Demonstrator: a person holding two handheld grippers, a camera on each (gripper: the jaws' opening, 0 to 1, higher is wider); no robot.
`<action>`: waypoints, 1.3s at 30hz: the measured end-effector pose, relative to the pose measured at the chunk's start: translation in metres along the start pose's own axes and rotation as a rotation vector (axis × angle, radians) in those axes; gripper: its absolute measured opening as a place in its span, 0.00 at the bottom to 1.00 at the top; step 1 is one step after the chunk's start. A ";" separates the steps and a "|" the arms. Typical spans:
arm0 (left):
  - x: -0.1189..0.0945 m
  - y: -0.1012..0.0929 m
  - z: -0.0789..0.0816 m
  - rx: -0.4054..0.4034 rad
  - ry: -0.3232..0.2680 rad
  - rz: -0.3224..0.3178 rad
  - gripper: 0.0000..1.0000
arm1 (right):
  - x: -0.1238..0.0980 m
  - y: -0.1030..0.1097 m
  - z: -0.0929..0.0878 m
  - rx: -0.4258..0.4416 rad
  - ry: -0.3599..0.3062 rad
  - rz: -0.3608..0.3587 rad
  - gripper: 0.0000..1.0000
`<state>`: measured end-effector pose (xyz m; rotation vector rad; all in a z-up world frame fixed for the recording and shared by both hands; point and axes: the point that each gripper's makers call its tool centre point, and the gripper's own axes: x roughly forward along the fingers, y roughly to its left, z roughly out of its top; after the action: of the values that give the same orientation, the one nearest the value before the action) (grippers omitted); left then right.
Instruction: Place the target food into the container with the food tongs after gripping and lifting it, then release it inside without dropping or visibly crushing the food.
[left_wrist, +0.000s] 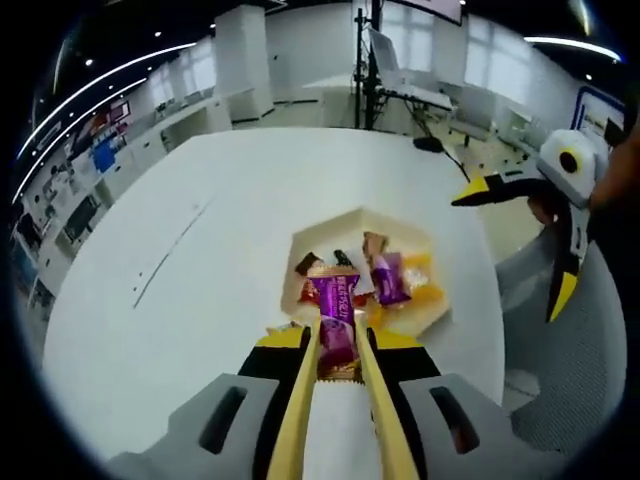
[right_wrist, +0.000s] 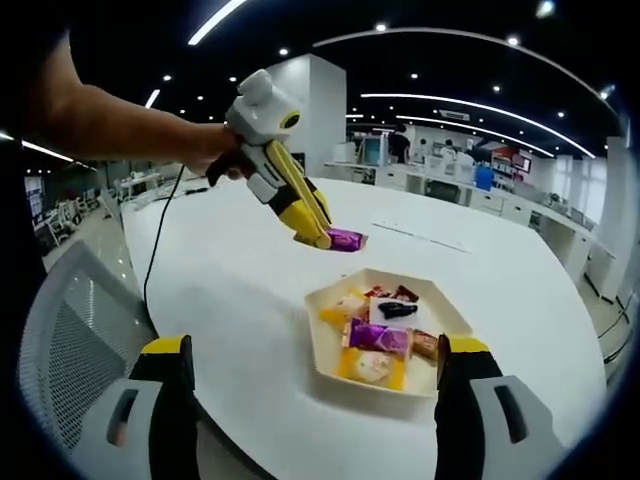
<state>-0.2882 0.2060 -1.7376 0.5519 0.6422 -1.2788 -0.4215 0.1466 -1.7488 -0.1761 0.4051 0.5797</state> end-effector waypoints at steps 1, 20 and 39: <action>0.002 -0.001 0.003 0.002 -0.003 -0.002 0.19 | 0.000 0.000 0.000 0.001 0.002 -0.001 0.99; 0.044 -0.020 0.054 0.015 -0.017 -0.040 0.19 | -0.001 -0.002 0.001 -0.002 -0.005 -0.011 0.99; 0.052 -0.029 0.069 0.035 -0.051 -0.041 0.21 | -0.001 -0.002 0.000 -0.007 -0.001 -0.012 0.99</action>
<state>-0.2991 0.1161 -1.7264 0.5351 0.5924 -1.3404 -0.4212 0.1446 -1.7485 -0.1843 0.4008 0.5696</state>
